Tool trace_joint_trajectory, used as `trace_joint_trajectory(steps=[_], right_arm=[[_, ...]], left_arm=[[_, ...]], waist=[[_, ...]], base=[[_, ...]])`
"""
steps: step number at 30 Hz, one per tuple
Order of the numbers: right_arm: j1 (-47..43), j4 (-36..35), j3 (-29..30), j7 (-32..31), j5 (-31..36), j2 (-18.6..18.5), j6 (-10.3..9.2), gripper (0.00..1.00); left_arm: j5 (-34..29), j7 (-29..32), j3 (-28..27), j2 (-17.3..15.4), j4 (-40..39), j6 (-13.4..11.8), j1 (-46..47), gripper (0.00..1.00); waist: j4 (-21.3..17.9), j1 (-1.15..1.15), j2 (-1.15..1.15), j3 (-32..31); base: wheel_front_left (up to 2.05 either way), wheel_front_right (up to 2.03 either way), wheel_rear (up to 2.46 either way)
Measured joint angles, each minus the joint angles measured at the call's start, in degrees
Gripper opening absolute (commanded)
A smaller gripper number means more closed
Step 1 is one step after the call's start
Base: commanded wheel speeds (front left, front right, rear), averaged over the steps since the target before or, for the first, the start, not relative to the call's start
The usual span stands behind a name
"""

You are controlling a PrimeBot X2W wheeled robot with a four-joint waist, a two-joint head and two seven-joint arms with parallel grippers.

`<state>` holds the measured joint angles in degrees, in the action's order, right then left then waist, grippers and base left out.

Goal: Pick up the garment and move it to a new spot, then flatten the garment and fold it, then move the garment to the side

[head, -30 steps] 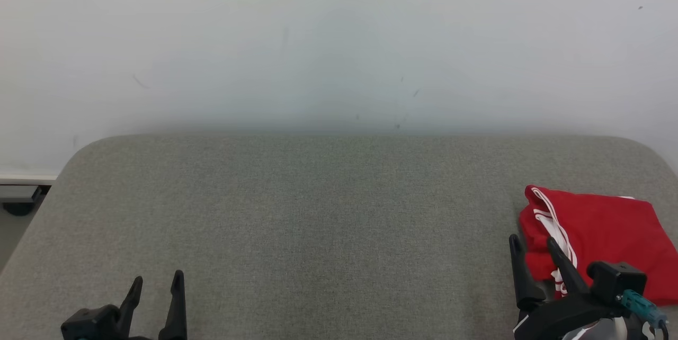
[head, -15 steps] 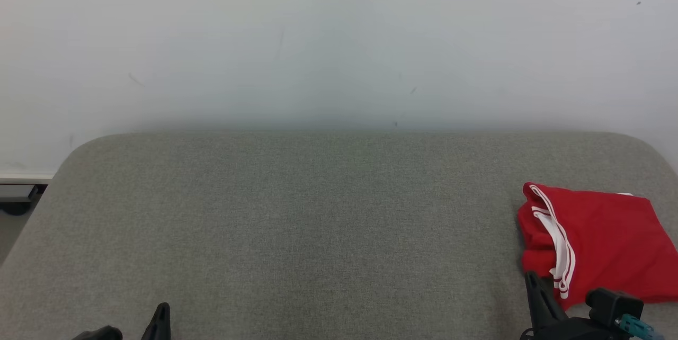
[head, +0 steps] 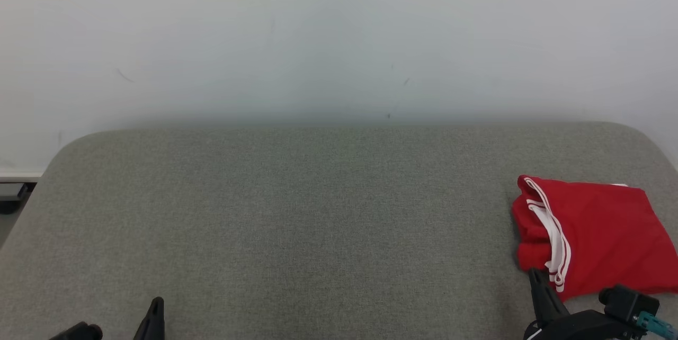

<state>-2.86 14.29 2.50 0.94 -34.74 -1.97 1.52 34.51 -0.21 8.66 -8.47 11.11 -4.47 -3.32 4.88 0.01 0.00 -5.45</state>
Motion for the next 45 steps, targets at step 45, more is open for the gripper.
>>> trace_joint_trajectory(steps=[45], right_arm=[[4.72,1.76,3.16,-4.55,-34.33,-0.04,3.21,0.00]], left_arm=[[34.63,4.23,-8.31,3.64,3.18,6.69,4.13,0.00]], waist=[[-2.97,-0.01,0.00,3.37]], base=[[0.00,0.00,0.00]])
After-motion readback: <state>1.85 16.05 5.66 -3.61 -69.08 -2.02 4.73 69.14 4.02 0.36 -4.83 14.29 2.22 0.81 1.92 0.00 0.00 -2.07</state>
